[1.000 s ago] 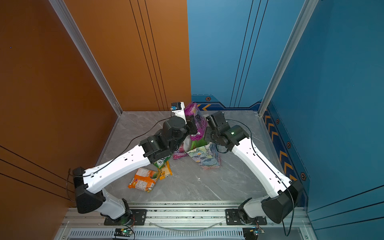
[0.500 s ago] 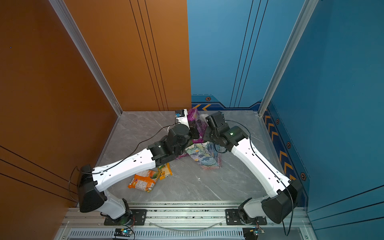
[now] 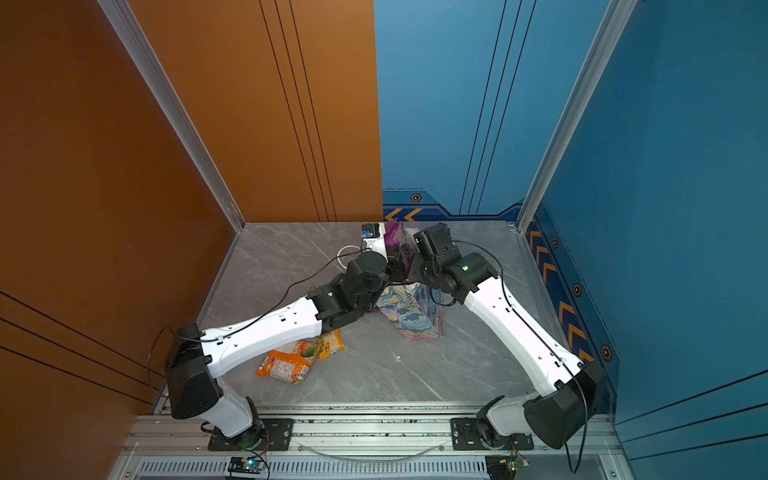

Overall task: Place the snacks into the paper bag
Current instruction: 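Lower the purple grape bag into the paper bag held by the right gripper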

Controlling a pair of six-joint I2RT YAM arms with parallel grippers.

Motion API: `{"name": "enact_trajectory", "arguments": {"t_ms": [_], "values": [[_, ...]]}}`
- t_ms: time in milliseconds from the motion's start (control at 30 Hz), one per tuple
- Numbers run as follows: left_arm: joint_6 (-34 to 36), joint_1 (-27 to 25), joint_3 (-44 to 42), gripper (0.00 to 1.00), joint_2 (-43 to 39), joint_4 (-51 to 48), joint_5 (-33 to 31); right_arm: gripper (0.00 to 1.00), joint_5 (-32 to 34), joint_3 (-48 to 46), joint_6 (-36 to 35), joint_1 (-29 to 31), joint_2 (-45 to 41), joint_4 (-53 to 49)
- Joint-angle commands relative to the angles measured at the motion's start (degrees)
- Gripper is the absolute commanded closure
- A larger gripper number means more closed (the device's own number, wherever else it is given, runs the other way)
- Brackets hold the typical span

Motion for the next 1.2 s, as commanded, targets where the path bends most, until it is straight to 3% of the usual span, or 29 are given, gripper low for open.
{"name": "enact_trajectory", "arguments": {"t_ms": [0,1000,1167], "values": [[1.05,-0.34,0.22,1.0,-0.61,6.14,2.89,1.0,-0.2,-0.8,0.15,-0.83,-2.13,0.2],[-2.74,-1.05,10.76,1.0,6.3,-8.16,12.74,1.0,-0.53,-3.75,0.16,-2.37,-4.1,0.81],[-3.15,-0.96,12.48,0.91,5.83,-10.56,13.52,1.0,-0.35,-3.95,0.15,-2.62,-4.31,0.73]]}}
